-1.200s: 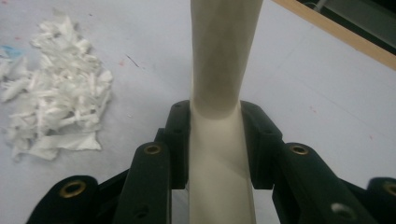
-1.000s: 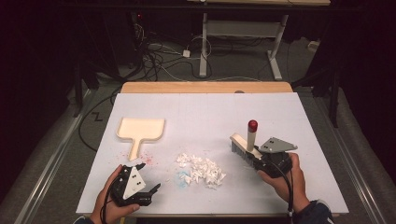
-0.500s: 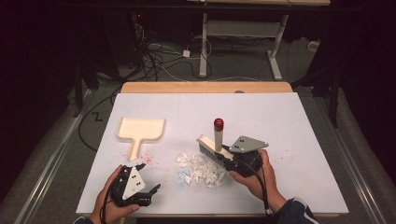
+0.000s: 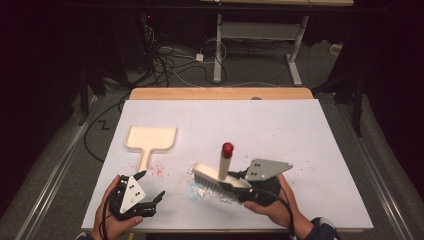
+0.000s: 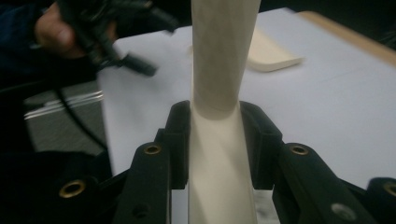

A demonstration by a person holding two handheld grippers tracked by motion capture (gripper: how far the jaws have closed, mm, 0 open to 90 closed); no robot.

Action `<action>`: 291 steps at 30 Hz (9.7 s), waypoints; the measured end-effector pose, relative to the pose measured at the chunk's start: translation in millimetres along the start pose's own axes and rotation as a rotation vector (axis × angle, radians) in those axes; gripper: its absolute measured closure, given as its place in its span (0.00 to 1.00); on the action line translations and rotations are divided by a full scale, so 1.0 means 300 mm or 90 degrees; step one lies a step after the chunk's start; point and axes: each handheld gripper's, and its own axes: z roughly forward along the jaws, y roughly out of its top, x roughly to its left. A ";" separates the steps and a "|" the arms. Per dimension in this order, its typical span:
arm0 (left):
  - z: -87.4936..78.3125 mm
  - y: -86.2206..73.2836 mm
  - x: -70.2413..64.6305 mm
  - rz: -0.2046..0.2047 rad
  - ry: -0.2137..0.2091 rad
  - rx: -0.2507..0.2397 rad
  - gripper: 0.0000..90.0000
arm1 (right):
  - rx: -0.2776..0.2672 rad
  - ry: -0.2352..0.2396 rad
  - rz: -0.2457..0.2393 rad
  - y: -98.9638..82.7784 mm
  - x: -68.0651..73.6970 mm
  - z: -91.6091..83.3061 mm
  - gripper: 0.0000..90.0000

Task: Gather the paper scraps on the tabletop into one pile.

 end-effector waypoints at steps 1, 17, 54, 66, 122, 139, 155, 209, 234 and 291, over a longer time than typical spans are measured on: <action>-0.004 -0.002 0.005 -0.005 0.005 -0.003 0.19 | 0.010 0.020 -0.003 -0.004 0.017 0.021 0.75; -0.016 -0.014 0.032 -0.045 0.010 -0.016 0.19 | 0.077 0.126 -0.058 -0.009 0.011 0.239 0.75; 0.035 0.009 -0.034 0.021 -0.034 0.027 0.21 | 0.120 -0.044 -0.022 -0.210 -0.094 -0.213 0.76; 0.051 0.000 -0.030 0.024 -0.044 0.037 0.21 | 0.075 -0.039 -0.046 -0.117 -0.076 -0.001 0.76; 0.049 0.000 -0.044 0.041 -0.056 0.043 0.21 | 0.060 -0.253 0.093 -0.106 -0.080 0.105 0.76; 0.052 0.004 -0.042 0.044 -0.055 0.043 0.21 | -0.023 -0.212 0.084 -0.067 -0.097 -0.048 0.76; 0.045 0.002 -0.031 0.032 -0.035 0.044 0.21 | -0.017 0.046 -0.010 -0.123 0.020 -0.117 0.76; 0.065 -0.006 -0.038 0.035 -0.052 0.059 0.21 | -0.007 -0.136 -0.092 -0.082 -0.164 0.215 0.76; 0.060 0.000 -0.040 0.044 -0.045 0.053 0.21 | -0.013 -0.165 -0.028 -0.152 -0.225 -0.172 0.76; 0.078 0.007 -0.062 0.063 -0.056 0.076 0.21 | 0.188 -0.208 0.048 -0.243 -0.537 -0.240 0.72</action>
